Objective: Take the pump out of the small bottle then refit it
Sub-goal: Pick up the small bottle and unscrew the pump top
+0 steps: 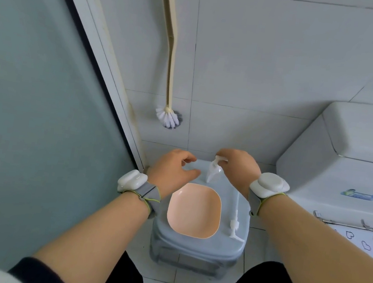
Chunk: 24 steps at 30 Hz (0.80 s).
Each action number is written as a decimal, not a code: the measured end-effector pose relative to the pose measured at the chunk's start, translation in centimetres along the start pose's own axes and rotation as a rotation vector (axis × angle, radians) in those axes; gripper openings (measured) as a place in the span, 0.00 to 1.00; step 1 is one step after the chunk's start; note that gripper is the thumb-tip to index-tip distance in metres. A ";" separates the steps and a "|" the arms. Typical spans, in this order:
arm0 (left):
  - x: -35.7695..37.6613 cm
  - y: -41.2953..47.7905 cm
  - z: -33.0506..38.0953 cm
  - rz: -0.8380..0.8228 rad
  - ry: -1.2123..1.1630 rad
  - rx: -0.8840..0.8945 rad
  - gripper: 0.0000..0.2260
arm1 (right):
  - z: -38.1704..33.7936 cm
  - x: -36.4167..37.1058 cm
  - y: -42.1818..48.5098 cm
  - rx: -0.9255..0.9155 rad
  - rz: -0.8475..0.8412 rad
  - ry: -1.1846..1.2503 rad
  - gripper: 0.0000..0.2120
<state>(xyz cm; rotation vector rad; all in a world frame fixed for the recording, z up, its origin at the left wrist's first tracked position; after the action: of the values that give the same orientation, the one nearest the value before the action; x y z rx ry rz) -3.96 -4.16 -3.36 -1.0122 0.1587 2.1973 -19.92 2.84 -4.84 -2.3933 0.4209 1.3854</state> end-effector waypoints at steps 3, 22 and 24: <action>0.1 -0.1 0.6 0.002 -0.022 0.010 0.17 | -1.4 -2.0 -0.9 -0.045 0.075 0.062 0.07; -2.9 -3.1 5.5 0.196 -0.199 0.031 0.15 | -6.5 -11.6 -7.3 -0.072 0.383 0.423 0.14; -3.3 -3.5 5.6 0.236 -0.179 -0.011 0.16 | -6.0 -11.1 -7.7 0.020 0.418 0.386 0.20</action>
<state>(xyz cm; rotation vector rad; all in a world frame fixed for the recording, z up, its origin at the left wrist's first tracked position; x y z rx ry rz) -3.64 -1.23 3.41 -0.8320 0.1925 2.4927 -17.44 8.06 8.72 -2.6580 1.0806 1.0437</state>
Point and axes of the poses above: each hand's wrist, its own y-axis towards the middle knuckle, its own x-axis out of the palm, z = x × y, the point moved 8 cm from there along y, towards the middle knuckle, and after that the axes turned 4 degrees about -x, right-handed, at the moved point
